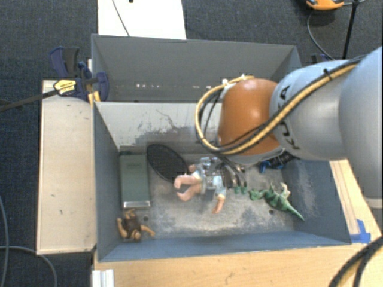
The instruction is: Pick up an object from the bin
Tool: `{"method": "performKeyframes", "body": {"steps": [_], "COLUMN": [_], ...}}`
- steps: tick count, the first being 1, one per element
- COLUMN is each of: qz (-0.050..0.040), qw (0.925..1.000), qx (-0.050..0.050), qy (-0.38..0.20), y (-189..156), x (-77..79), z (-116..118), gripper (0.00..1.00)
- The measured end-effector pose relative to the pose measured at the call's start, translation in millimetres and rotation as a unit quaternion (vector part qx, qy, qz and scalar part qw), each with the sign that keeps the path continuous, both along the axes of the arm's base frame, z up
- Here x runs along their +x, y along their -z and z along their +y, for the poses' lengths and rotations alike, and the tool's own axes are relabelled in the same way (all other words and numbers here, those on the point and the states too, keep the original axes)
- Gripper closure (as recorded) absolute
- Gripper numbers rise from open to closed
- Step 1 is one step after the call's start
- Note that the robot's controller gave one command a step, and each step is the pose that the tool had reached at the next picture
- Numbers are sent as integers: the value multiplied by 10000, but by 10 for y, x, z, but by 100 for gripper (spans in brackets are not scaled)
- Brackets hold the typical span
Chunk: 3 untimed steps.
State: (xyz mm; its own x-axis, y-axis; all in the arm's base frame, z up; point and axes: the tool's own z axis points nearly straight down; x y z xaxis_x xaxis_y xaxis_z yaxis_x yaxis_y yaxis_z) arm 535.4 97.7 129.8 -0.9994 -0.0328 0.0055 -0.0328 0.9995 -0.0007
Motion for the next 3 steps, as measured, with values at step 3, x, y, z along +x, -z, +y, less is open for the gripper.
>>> {"method": "performKeyframes", "body": {"steps": [3], "qz": [-115], "qw": [9995], "qx": [22], "qy": [-285], "y": [-280], "x": [-76], "z": [-210], "gripper": [100]}}
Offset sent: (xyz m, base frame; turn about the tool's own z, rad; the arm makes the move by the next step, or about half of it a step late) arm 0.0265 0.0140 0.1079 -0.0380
